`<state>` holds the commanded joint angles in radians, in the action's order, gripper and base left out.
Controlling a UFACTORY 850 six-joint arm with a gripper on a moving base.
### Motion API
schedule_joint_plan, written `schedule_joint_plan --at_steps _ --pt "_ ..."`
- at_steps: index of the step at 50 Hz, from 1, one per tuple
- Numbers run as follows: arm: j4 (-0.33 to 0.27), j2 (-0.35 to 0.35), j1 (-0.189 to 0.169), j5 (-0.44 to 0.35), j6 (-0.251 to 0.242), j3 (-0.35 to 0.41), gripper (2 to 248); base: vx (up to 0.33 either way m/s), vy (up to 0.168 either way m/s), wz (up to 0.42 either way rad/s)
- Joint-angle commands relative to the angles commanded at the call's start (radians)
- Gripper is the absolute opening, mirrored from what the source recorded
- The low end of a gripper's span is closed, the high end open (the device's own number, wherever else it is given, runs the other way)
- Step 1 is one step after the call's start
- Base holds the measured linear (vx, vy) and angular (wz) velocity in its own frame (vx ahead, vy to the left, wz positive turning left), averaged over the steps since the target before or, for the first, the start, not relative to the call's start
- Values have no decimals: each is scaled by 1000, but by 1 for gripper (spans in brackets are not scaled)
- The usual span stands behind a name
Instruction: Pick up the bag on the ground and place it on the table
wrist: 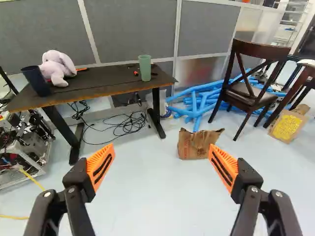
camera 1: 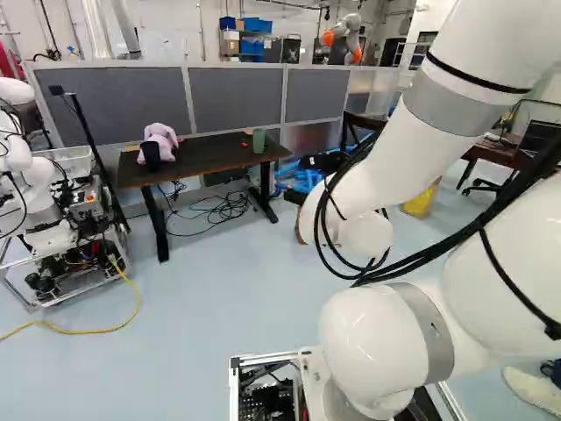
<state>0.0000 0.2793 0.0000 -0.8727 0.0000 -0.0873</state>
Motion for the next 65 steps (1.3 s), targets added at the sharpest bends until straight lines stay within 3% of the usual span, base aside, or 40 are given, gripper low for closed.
schedule_joint_plan --at_steps 65 --pt "0 0 0 0 0 0 247 202 -73 -5"
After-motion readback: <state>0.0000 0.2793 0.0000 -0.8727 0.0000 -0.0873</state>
